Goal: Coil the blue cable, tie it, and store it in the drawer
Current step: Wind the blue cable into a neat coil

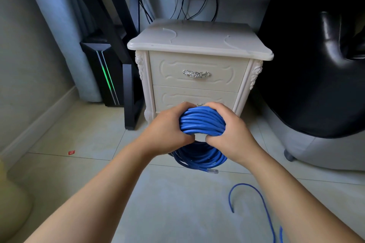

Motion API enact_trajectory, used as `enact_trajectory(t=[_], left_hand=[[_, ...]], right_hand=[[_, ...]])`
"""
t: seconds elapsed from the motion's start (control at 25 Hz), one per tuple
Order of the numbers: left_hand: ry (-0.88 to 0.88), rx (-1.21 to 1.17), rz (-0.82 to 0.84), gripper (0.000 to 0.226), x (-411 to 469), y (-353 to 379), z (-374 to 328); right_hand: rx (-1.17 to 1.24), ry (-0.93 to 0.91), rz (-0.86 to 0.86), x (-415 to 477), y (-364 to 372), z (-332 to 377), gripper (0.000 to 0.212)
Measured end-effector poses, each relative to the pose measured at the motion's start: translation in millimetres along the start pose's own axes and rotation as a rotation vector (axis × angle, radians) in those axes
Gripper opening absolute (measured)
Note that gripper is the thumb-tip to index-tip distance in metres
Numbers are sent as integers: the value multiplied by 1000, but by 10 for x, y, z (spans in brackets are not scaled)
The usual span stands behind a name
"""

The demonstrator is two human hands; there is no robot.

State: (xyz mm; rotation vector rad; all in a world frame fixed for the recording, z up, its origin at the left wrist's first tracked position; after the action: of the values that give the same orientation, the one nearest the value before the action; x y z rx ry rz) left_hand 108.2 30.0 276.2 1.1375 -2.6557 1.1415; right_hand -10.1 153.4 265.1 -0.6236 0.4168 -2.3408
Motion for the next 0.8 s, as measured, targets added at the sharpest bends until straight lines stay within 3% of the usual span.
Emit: enact_trajectory(t=[0.16, 0.28, 0.4, 0.68, 0.8], left_hand=[[-114, -186, -70, 44, 19, -2, -4], [-290, -447, -121, 46, 32, 4, -3], [-480, -657, -219, 34, 89, 30, 66], [-792, -966, -389, 18, 39, 179, 115], [-827, -1123, -404, 13, 3, 276, 51]], right_hand=[[94, 12, 2, 11, -34, 18, 66], [243, 104, 10, 57, -142, -6, 64], [397, 222, -44, 56, -152, -11, 58], [801, 412, -113, -9, 113, -38, 80], [758, 365, -163, -65, 219, -25, 65]])
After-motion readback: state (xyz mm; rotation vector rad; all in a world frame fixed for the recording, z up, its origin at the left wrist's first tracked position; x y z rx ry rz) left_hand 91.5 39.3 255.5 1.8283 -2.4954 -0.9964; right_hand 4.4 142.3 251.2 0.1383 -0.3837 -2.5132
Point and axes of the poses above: each hand's wrist, its own x-axis towards the middle knuckle, its own y-axis out of the palm, z = x × y, the point moved 2 cm from there along x, towards the middle knuckle, and after that the axes turned 13 degrees about -z, right-handed, at the moved point
